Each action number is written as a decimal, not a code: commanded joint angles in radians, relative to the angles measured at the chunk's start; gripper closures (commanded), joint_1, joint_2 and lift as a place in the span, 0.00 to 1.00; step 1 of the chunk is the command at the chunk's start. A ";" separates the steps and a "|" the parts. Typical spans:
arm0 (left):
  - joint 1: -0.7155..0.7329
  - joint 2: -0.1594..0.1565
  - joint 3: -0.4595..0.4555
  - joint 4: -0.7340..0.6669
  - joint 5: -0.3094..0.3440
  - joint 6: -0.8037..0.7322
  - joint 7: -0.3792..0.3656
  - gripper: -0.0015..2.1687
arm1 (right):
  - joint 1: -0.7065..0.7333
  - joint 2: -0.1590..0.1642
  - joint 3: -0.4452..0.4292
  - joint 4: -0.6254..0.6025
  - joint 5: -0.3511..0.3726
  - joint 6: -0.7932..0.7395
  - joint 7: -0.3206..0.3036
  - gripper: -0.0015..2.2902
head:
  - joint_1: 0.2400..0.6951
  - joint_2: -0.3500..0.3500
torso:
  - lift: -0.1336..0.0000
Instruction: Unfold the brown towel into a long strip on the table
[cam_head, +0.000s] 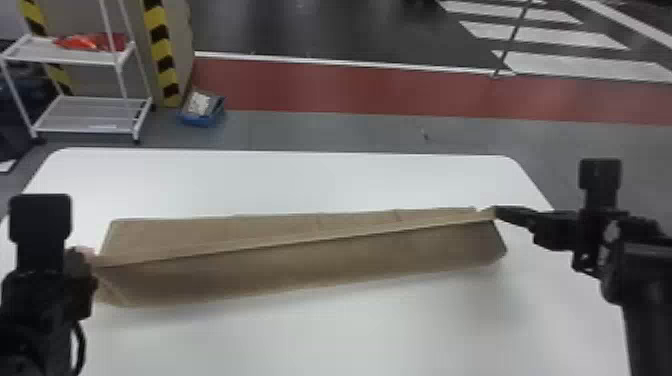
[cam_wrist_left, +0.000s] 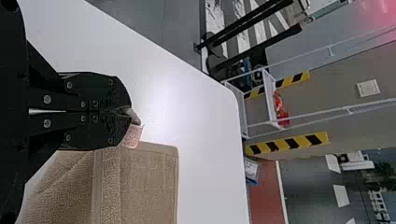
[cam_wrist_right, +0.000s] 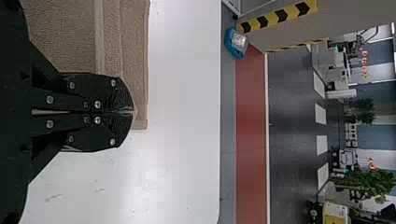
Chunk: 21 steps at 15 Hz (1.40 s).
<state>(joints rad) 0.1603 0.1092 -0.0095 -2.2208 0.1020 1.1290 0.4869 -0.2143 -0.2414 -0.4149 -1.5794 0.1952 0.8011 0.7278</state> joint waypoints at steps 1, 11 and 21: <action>-0.073 0.000 0.000 0.075 0.004 0.006 -0.005 0.77 | -0.065 -0.001 0.044 0.059 0.021 0.017 -0.014 0.72 | 1.00 0.32 | 0.13; -0.208 -0.005 -0.044 0.239 -0.005 -0.050 0.015 0.77 | -0.108 -0.007 0.093 0.188 0.070 -0.038 -0.054 0.72 | 1.00 0.35 | 0.13; -0.326 -0.008 -0.102 0.467 -0.073 -0.169 0.010 0.06 | -0.134 -0.010 0.130 0.274 0.075 -0.133 -0.102 0.51 | 1.00 0.34 | 0.13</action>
<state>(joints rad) -0.1501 0.1011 -0.1045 -1.7821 0.0470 0.9690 0.4971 -0.3420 -0.2513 -0.2983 -1.3220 0.2683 0.6838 0.6343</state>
